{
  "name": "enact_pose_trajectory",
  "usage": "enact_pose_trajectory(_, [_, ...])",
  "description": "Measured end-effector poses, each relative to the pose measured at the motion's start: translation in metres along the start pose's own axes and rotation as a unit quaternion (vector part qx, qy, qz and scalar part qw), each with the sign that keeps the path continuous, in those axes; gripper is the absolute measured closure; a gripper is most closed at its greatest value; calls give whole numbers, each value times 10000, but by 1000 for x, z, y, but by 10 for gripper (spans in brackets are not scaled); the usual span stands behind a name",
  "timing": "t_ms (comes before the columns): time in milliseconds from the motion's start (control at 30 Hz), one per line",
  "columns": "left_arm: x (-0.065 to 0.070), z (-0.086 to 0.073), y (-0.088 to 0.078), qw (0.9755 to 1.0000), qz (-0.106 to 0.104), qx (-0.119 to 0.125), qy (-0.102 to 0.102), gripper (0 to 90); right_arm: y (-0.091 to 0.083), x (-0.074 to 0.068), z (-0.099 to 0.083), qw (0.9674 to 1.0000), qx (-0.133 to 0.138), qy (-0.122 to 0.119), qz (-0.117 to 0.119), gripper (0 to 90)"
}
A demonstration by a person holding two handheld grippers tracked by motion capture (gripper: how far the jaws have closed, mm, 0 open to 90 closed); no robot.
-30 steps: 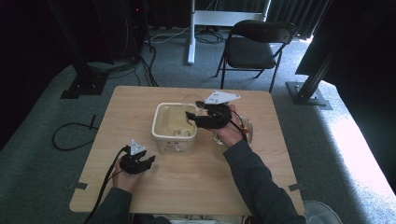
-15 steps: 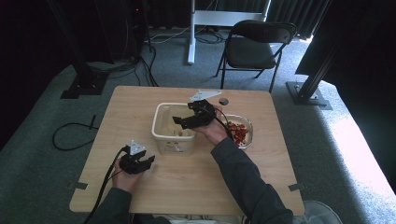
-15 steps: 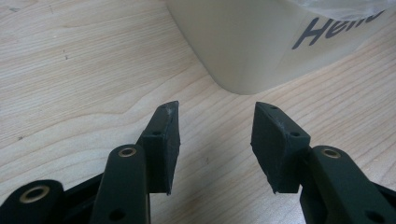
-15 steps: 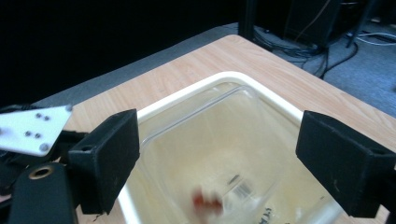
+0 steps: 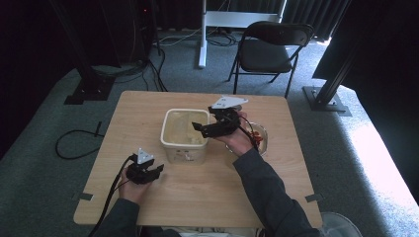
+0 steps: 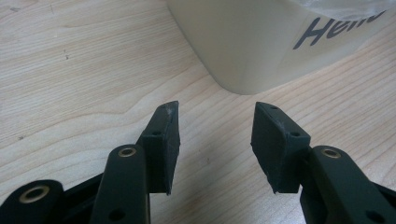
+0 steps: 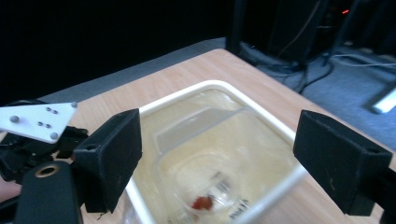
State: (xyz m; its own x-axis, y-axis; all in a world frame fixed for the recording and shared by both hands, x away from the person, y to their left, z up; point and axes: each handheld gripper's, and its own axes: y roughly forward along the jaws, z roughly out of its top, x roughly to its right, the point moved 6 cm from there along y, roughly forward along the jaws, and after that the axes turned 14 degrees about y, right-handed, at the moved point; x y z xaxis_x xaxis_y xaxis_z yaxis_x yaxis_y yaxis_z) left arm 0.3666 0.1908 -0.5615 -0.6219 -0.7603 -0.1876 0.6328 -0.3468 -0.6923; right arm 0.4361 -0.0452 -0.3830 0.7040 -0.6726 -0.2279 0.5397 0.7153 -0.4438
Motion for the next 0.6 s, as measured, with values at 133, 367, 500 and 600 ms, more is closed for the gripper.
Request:
enact_pose_trajectory(133, [0, 0, 0, 10000, -2, -18, -7, 526, -20, 6, -1, 9997, 131, -98, -207, 166])
enact_pose_trajectory(367, [0, 0, 1, 10000, -5, -14, -19, 526, -53, 31, -3, 9975, 372, 25, -594, 183])
enact_pose_trajectory(500, [-1, -1, 2, 10000, -4, -30, -28, 526, -84, 60, -6, 9934, 543, 190, -991, 184])
enact_pose_trajectory(600, [-1, -1, 2, 10000, 12, -46, -26, 526, -108, 80, -7, 9889, 703, 265, -1281, 193])
